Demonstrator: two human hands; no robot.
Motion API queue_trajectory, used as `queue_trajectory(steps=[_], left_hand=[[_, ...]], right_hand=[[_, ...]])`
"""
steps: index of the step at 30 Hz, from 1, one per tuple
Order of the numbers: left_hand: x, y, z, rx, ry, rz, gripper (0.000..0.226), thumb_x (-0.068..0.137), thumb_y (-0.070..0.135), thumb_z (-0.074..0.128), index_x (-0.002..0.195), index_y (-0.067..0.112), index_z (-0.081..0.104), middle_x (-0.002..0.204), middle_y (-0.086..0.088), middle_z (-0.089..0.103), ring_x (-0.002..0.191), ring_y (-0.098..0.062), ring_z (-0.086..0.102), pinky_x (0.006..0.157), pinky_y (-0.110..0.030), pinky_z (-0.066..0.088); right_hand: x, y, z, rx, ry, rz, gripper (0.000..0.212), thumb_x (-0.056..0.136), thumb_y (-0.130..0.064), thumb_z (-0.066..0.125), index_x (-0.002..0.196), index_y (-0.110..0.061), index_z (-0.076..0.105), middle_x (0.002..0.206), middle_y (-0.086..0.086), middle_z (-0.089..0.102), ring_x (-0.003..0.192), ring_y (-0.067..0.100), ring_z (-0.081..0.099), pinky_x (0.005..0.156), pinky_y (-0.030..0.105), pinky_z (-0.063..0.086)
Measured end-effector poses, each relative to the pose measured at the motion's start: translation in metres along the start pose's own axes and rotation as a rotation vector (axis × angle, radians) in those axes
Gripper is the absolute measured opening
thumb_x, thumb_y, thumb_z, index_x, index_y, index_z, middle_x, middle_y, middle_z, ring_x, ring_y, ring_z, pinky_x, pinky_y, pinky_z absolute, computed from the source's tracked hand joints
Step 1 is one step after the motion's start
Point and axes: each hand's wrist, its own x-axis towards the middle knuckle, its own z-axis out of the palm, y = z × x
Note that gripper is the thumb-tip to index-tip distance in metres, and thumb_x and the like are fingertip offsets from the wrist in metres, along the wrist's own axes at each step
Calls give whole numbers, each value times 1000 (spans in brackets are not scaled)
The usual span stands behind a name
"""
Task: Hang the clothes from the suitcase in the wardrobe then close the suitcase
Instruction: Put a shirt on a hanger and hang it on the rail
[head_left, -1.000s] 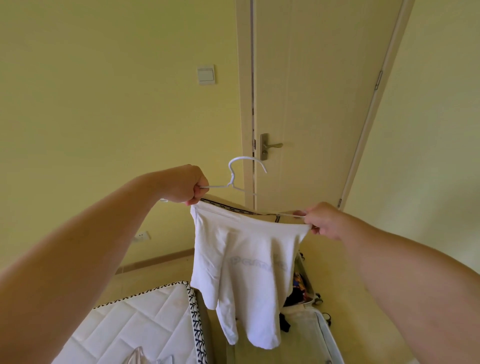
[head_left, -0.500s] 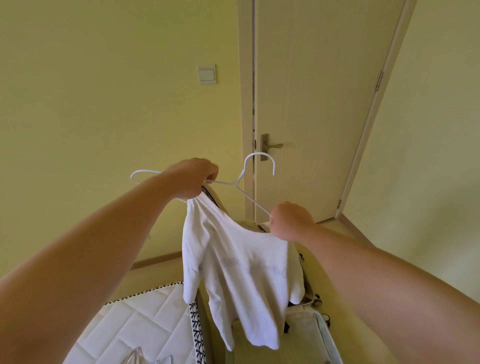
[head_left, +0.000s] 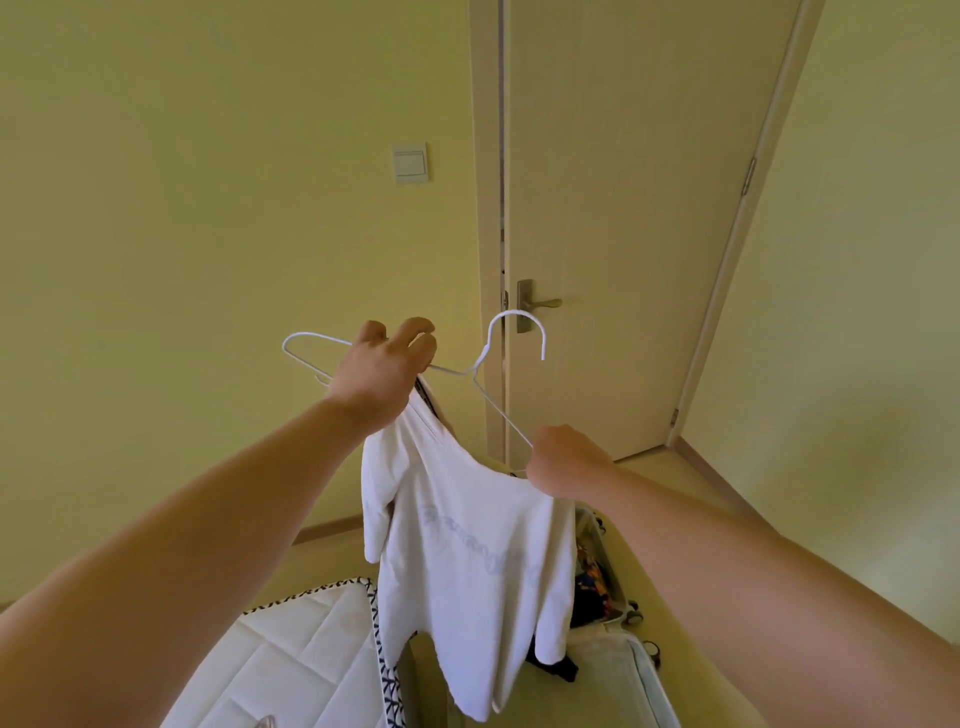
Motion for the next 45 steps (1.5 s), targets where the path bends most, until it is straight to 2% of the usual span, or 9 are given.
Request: queue_trajectory(steps=[9,14,19,24,28,31,33,37,45], left_hand=[[-2,-11,19,165,2,246,47,102,7,26,111,16,72,140,-10,58,80,-31,57,75,-43,48],[-4,-4,25,278,-13,195,20,67,-8,54,65,8,67,101,-10,66,73,-29,57,73,-31,32],[-17,2,32,258,-31,66,27,72,-13,39,91,-2,55,144,-28,42,146,-44,28,113,-63,27],[-19,17,24,317,-72,-25,21,76,-8,47,94,-2,54,158,-30,22,153,-47,0,117,-72,2],[-20,22,26,300,-137,-220,18,81,5,49,98,1,50,159,-31,12,151,-47,-8,118,-68,-8],[-16,24,22,75,-212,-412,33,85,25,51,108,1,49,137,-20,38,134,-40,32,120,-59,17],[-7,27,15,-265,-321,-623,34,92,34,47,110,5,46,119,-13,46,104,-31,46,92,-44,43],[8,27,15,-578,-400,-917,18,97,11,36,112,4,42,110,-17,50,86,-28,47,63,-34,37],[5,1,18,-792,-381,-829,45,77,-8,35,71,20,70,95,-19,69,77,-23,49,63,-30,36]], right_hand=[[1,9,-9,55,-2,53,19,88,-7,41,72,-14,48,76,7,56,61,22,57,52,28,44],[1,7,-5,71,-6,56,18,88,-7,44,72,-14,47,77,4,55,64,18,54,52,27,39],[-1,6,-7,121,67,61,15,90,-9,45,78,-11,53,74,2,52,71,25,57,61,28,44],[0,11,-10,169,97,94,18,90,-7,44,73,-10,51,70,4,51,68,28,60,60,29,47],[2,19,-11,289,118,157,18,91,-6,43,80,-1,57,62,11,58,48,24,59,45,26,45],[2,27,-14,393,156,210,21,90,-4,43,76,2,56,49,15,58,34,21,53,38,22,40],[2,27,-16,393,184,201,22,90,-2,43,72,1,55,47,15,57,37,23,56,38,22,40],[4,21,-17,398,207,132,24,90,1,40,72,1,56,66,23,65,57,36,69,53,37,56],[3,34,-23,372,153,134,18,95,-2,43,84,-4,56,75,14,62,51,22,59,49,25,47]])
